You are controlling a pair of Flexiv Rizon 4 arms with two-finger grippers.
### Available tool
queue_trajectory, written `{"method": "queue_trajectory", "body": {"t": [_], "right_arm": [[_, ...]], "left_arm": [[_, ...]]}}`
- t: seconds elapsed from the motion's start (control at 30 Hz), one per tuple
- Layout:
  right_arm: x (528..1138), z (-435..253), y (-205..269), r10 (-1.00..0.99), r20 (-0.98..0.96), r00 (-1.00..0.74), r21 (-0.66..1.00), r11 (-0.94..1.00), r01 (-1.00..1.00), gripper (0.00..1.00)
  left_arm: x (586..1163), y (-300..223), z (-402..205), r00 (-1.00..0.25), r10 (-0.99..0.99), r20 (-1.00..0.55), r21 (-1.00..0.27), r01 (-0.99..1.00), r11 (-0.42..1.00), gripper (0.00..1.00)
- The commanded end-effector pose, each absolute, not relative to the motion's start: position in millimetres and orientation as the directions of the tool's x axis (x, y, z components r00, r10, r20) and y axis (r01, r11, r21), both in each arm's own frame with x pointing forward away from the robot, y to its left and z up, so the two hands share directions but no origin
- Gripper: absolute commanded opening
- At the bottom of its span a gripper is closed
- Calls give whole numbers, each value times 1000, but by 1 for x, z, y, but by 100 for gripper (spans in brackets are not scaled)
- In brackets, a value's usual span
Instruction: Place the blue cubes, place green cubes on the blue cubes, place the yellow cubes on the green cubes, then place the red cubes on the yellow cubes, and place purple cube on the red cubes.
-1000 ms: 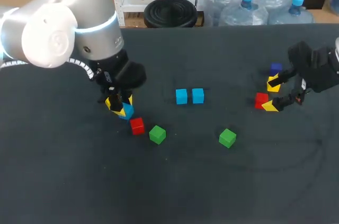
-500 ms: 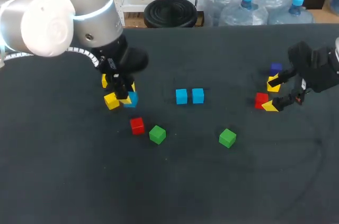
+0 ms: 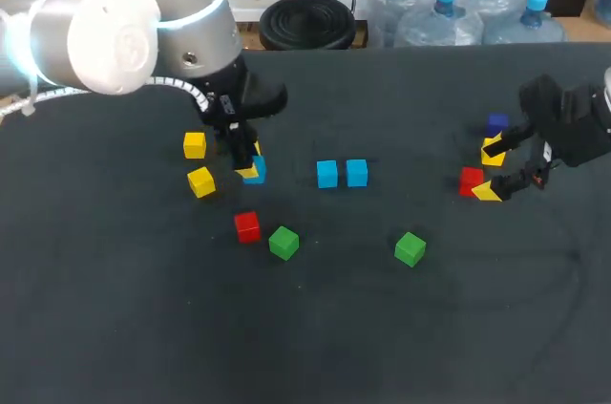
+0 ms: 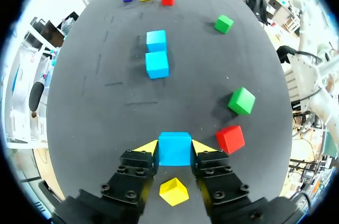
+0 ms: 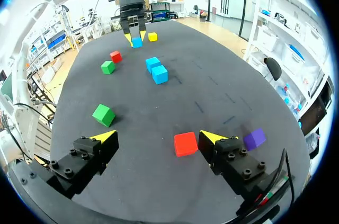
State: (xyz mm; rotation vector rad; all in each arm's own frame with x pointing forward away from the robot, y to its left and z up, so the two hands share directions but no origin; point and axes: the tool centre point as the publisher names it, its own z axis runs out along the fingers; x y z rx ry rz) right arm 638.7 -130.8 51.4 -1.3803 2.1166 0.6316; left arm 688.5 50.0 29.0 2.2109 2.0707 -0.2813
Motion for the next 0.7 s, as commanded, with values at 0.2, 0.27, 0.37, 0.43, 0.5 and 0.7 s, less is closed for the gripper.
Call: {"method": "queue_trajectory", "body": {"t": [0.2, 0.27, 0.37, 0.43, 0.5, 0.7], "right_arm": [[639, 51, -130, -677, -655, -337, 95, 369, -925, 100], [639, 51, -130, -677, -655, -337, 95, 369, -925, 100], [639, 51, -130, -677, -655, -337, 95, 369, -925, 100], [639, 51, -130, -677, -655, -337, 95, 369, -925, 100], [639, 51, -130, -677, -655, -337, 95, 369, -925, 100], [639, 51, -130, -677, -655, -337, 95, 369, -925, 100]], "left_arm": [[701, 29, 23, -11, 983, -182, -59, 998, 1, 0], [703, 26, 23, -24, 983, -182, -61, 998, 13, 0], [705, 22, 20, -26, 986, -167, -61, 998, 16, 0], [706, 18, 18, -23, 988, -155, -63, 998, 13, 0], [707, 14, 17, -17, 990, -143, -63, 998, 8, 0], [711, 7, 15, -14, 991, -130, -62, 998, 6, 0]]}}
